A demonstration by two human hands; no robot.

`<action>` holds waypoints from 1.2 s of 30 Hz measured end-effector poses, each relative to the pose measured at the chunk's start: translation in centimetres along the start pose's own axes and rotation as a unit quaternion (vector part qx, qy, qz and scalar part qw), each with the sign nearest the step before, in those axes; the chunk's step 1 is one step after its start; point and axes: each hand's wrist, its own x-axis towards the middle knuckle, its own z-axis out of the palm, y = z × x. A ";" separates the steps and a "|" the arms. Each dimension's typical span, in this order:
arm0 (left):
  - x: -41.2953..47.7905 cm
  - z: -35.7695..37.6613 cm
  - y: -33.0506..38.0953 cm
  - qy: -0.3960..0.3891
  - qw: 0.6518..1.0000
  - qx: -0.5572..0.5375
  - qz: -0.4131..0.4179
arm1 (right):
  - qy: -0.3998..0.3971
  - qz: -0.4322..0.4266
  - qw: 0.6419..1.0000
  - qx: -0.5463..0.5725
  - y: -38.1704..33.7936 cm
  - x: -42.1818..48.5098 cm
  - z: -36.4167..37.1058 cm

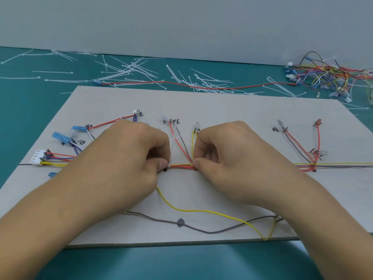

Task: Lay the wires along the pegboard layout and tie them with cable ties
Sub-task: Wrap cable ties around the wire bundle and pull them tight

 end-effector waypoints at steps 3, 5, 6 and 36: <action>0.1 -0.1 0.0 -0.007 1.000 -0.017 0.008 | 0.008 0.009 1.000 0.002 -0.3 -0.1 0.2; 0.0 -0.3 -0.4 -0.011 1.000 -0.013 0.010 | 0.014 0.013 1.000 0.006 -0.7 -0.1 0.5; 0.0 -0.4 -0.7 -0.014 1.000 -0.009 0.010 | 0.016 0.009 1.000 0.013 -1.0 0.0 0.7; 0.5 -1.5 -2.9 -0.049 0.994 -0.043 0.087 | 0.052 0.142 0.988 -0.014 7.8 16.2 -2.8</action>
